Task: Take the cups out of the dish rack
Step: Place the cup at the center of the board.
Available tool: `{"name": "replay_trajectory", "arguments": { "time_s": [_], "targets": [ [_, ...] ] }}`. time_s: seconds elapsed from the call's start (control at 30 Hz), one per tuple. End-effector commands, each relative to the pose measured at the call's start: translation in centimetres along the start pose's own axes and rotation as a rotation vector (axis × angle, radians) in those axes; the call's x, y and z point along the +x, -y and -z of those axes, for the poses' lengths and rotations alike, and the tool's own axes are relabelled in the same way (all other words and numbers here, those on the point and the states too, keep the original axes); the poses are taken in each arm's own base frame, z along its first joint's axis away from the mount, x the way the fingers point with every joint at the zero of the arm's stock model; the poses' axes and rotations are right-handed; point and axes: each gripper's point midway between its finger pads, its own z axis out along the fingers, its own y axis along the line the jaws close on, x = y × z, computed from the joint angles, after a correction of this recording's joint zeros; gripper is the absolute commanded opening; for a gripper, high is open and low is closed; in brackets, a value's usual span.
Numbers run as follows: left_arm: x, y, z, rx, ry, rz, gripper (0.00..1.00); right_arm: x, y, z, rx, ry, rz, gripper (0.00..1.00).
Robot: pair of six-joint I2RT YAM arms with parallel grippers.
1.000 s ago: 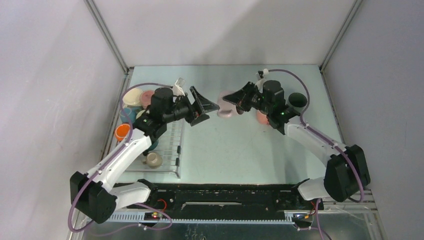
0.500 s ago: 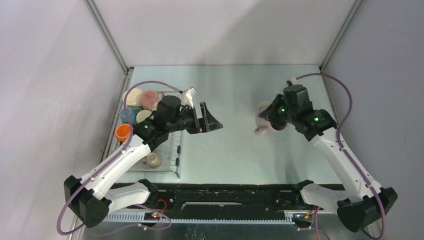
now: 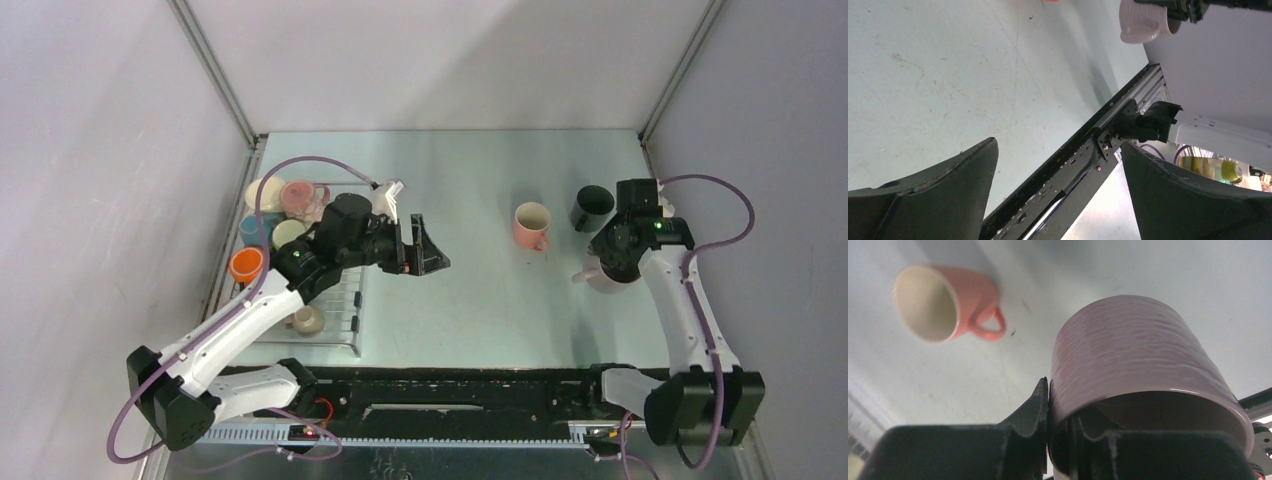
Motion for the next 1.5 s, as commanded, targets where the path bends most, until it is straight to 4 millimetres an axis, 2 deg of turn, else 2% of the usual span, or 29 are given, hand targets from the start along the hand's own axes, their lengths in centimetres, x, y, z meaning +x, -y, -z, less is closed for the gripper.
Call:
{"name": "replay_trajectory", "arguments": {
  "time_s": [0.0,0.17,0.37,0.53,0.67,0.8,1.03,1.33,1.47],
  "targets": [
    [-1.7,2.3,1.2,0.05,0.045,-0.078,1.0,-5.2,0.9,-2.5,0.053,0.129,-0.073,0.0],
    [-1.5,2.4,1.7,0.06,0.05,-0.094,1.0,-7.1,2.0,-6.2,0.089,0.117,-0.118,0.0],
    [-1.4,2.8,2.2,0.075,0.049,-0.11,1.0,-8.4,2.6,-10.5,0.096,0.067,-0.159,0.0],
    [-1.3,2.8,2.5,0.074,0.04,-0.137,1.0,-8.8,3.8,-13.4,0.157,0.017,-0.164,0.0],
    [-1.3,2.7,3.1,0.065,0.05,-0.149,1.0,-9.1,4.0,-14.8,0.171,-0.006,-0.164,0.0],
    [-1.1,2.5,3.3,0.058,0.05,-0.151,1.0,-9.4,4.2,-15.7,0.19,-0.014,-0.158,0.0],
    [-1.3,2.8,3.4,0.064,0.05,-0.16,1.0,-9.7,4.8,-16.4,0.243,-0.027,-0.147,0.07],
    [-1.4,2.8,3.2,0.061,0.043,-0.159,1.0,-10.0,4.6,-15.5,0.255,-0.012,-0.121,0.25],
    [-1.4,2.8,3.1,0.062,0.04,-0.153,1.0,-10.3,4.1,-14.7,0.251,0.002,-0.111,0.3]
  ]
}}
